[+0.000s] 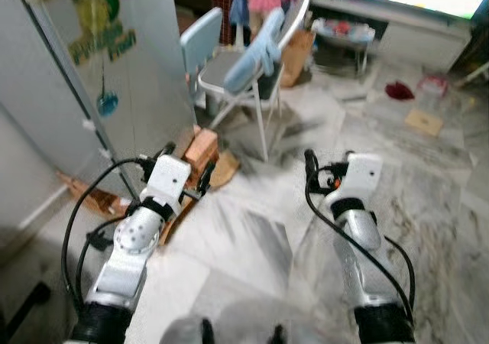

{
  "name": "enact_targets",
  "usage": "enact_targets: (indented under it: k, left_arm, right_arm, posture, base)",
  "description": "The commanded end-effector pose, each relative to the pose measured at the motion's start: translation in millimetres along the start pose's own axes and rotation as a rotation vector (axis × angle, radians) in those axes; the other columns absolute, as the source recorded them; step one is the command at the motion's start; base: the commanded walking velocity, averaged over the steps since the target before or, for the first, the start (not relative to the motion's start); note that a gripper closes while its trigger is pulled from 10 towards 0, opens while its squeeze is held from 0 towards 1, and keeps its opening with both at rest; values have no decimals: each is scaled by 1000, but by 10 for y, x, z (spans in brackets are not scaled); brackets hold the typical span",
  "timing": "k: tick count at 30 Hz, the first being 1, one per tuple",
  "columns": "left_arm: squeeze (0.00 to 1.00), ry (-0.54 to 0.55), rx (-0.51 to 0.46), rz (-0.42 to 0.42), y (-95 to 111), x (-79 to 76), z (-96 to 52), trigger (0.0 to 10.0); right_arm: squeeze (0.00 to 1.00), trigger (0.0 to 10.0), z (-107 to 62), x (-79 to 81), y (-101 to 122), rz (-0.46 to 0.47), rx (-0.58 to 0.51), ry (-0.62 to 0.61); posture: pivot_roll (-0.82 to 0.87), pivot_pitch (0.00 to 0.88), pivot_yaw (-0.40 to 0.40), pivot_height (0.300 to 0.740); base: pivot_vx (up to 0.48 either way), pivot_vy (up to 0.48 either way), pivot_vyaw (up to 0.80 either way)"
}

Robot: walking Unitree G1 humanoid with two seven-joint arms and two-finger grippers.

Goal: Restocking fridge

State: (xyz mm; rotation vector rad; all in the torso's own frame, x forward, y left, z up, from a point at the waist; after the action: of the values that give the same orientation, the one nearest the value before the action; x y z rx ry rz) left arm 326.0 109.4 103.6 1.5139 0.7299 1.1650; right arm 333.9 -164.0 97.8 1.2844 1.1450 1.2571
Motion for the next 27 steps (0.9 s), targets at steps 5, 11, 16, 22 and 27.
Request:
enact_targets:
  k: [5,11,16,22,27]
  left_arm:
    - [0,-24,-20,2,49,-54,8,10000]
    - [0,-16,-20,-37,46,-76,4,10000]
    - [0,-14,-9,-74,30,-91,-1,10000]
    - [0,-27,-11,-107,34,-123,-1,10000]
    - [0,-31,-10,-115,37,-117,-21,10000]
  right_arm:
    - [0,10000,7,-17,57,5,-18,-11]
    - [0,10000,13,-19,63,1,-18,-8]
    - [0,10000,17,-24,64,-3,-17,-8]
    - [0,10000,24,-35,59,-8,-15,-10]
    - [0,10000,22,-57,27,-23,3,-14]
  posture:
    - [11,58,-30,740]
    - [12,57,-35,740]
    - [12,58,-36,740]
    - [11,56,-37,740]
    - [11,47,-39,740]
  base:
    - [421,148,0]
    - [435,0,0]
    - [389,234,0]
    - [47,462,0]
    - [0,480,0]
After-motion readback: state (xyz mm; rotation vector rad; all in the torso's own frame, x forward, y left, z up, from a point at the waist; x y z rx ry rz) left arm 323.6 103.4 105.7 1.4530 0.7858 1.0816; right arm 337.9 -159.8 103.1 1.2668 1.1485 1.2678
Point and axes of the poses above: a point about 5 cm out from each wrist's last joint towards the gripper, its own z axis pointing out of the wrist towards the gripper, its own y axis along the axis of the wrist's last joint, x = y × z, the point moved 5 cm from there along z, pointing out of the wrist towards the gripper, and after that the axes turned 1 degree about z, right-handed, at the moved point
